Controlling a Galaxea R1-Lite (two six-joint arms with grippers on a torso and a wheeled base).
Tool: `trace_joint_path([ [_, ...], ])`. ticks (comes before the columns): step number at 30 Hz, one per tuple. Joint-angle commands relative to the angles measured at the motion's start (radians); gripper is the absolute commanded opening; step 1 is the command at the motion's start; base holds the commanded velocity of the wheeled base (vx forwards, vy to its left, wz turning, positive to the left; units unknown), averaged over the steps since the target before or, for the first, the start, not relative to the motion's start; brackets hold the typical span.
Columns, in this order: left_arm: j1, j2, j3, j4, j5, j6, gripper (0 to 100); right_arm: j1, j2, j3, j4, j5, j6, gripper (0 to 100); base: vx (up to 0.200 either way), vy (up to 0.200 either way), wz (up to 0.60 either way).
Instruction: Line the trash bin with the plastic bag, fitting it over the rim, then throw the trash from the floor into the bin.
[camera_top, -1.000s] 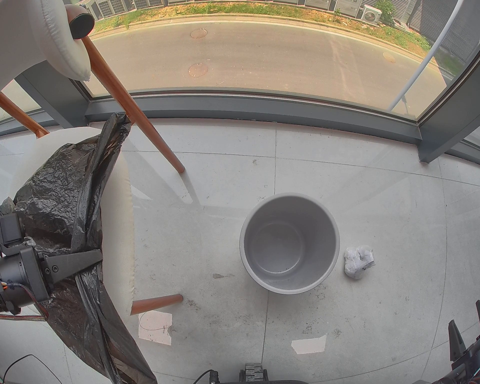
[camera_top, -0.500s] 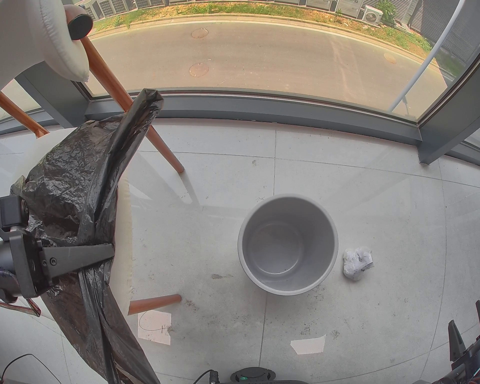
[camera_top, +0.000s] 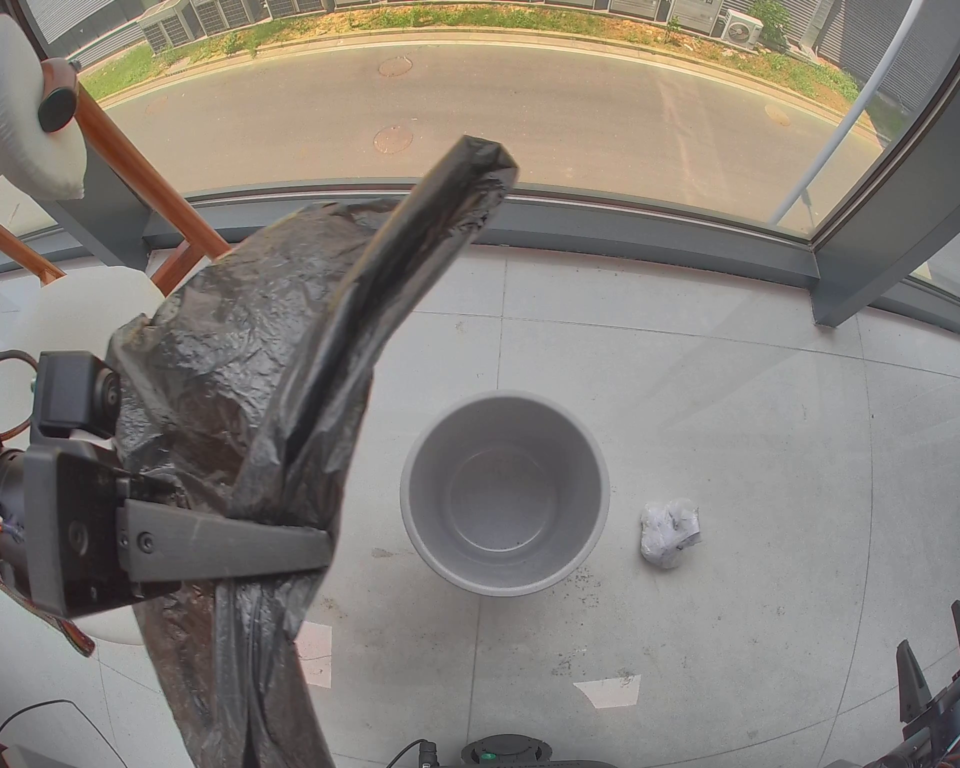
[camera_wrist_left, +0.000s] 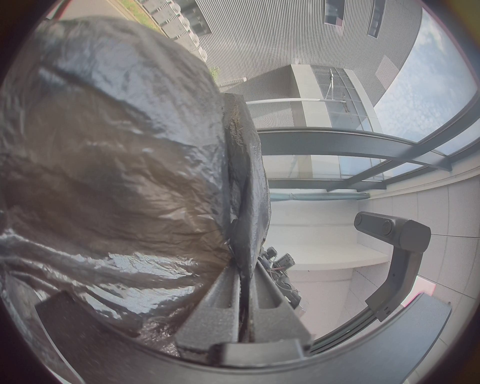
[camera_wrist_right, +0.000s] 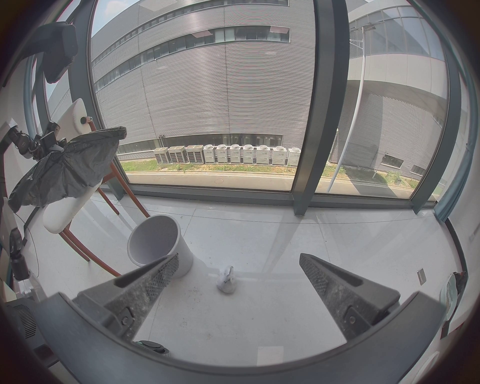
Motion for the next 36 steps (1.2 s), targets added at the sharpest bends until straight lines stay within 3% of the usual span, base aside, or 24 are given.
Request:
trace_joint_path([
  [1,-0.021,0.103,-0.019,-0.005,-0.028,0.006,0,0.000,-0.009,0.018,0.000,0.000,0.000,100,0.000,0.000,0.00],
  [4,-0.020,0.134,-0.003,-0.039,-0.031,0.006,0,0.000,-0.009,0.018,0.000,0.000,0.000,100,0.000,0.000,0.00],
  [8,-0.007,0.223,0.050,-0.200,-0.034,0.003,0,0.000,-0.009,0.018,0.000,0.000,0.000,100,0.000,0.000,0.00],
  [12,0.049,0.280,0.118,-0.292,-0.038,0.009,0,0.000,-0.009,0.018,0.000,0.002,0.000,100,0.000,0.000,0.00],
  [16,0.099,0.372,0.195,-0.399,-0.043,0.078,0,0.000,-0.009,0.018,0.000,0.002,0.000,100,0.000,0.000,0.00],
  [25,0.163,0.435,0.193,-0.419,-0.044,0.144,0,0.000,-0.009,0.018,0.000,0.003,-0.002,100,0.000,0.000,0.00],
  [32,0.164,0.447,0.144,-0.418,0.075,0.236,0,-0.003,-0.009,0.018,0.000,0.003,-0.006,100,0.000,0.000,0.00],
  [33,0.164,0.465,0.101,-0.419,0.127,0.251,0,-0.003,-0.009,0.018,0.000,0.003,-0.005,100,0.000,0.000,0.00],
  [36,0.164,0.479,0.027,-0.416,0.186,0.251,0,-0.003,-0.009,0.018,0.000,0.003,-0.005,100,0.000,0.000,0.00],
])
